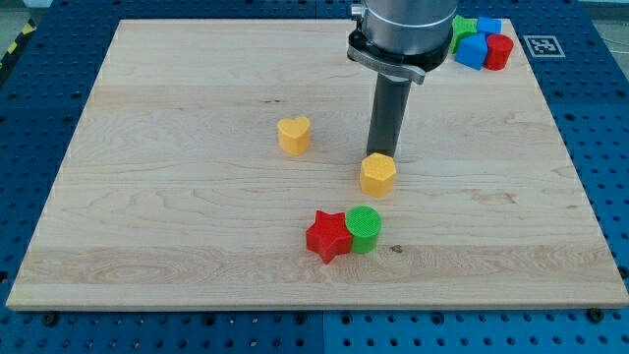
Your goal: Keep the yellow hexagon top of the green circle
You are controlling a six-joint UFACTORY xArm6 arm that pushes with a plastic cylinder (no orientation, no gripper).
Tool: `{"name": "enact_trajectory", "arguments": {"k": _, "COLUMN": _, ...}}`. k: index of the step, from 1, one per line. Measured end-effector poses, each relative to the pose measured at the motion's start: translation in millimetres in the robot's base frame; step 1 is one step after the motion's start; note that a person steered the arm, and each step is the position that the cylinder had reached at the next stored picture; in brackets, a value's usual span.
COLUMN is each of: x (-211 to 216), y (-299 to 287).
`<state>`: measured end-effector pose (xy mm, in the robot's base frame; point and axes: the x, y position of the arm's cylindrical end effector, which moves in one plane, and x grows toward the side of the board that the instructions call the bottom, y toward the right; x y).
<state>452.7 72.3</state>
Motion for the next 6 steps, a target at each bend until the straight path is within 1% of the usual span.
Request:
{"name": "enact_trajectory", "arguments": {"k": 2, "x": 2, "y": 21}}
{"name": "enact_trajectory", "arguments": {"k": 3, "x": 16, "y": -5}}
{"name": "enact_trajectory", "arguments": {"k": 6, "x": 36, "y": -14}}
